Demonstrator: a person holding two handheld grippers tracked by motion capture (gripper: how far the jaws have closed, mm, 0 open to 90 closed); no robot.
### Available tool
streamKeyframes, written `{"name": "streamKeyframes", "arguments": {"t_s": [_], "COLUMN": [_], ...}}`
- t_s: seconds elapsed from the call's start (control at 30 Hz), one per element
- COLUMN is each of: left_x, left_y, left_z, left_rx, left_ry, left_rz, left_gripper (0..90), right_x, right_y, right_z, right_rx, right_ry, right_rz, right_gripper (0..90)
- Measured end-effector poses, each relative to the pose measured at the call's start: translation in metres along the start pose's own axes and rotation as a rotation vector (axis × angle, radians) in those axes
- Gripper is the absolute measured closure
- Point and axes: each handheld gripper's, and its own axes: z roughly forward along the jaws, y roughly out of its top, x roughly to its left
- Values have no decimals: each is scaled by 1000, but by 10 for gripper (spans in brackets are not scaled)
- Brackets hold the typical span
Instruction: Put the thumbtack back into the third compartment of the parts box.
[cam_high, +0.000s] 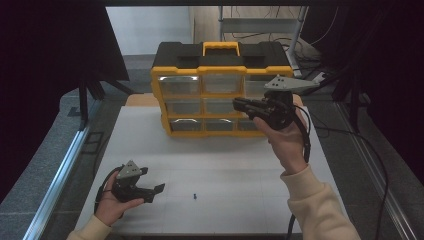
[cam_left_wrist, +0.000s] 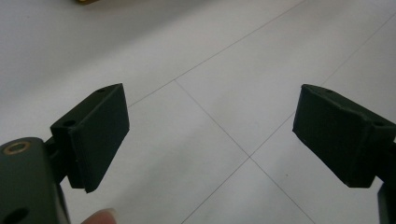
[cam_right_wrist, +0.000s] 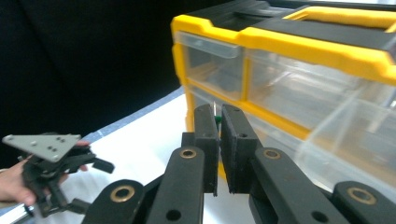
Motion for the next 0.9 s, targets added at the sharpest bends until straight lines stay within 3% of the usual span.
{"name": "streamKeyframes", "arguments": {"t_s": [0.13,0.3,0.73,0.83,0.9], "left_x": [0,0,2,2,2], "left_y": [0,0,0,0,0], "left_z": [0,0,-1,-1,0], "left_rx": [1,2,-2,-2,-1], "left_ry": [0,0,-1,-1,0], "left_rz": [-1,0,-2,-2,-1], "left_gripper": [110,111,111,111,111], "right_x": [-10,-25,-63,-68,-68], "right_y": [5,10,10,9,8], "right_z": [-3,-5,-6,-6,-6], "right_rx": [-8,5,26,23,18], "right_ry": [-28,-118,-262,-274,-280], "right_rz": [13,3,40,47,41], "right_gripper": [857,856,853,849,781]}}
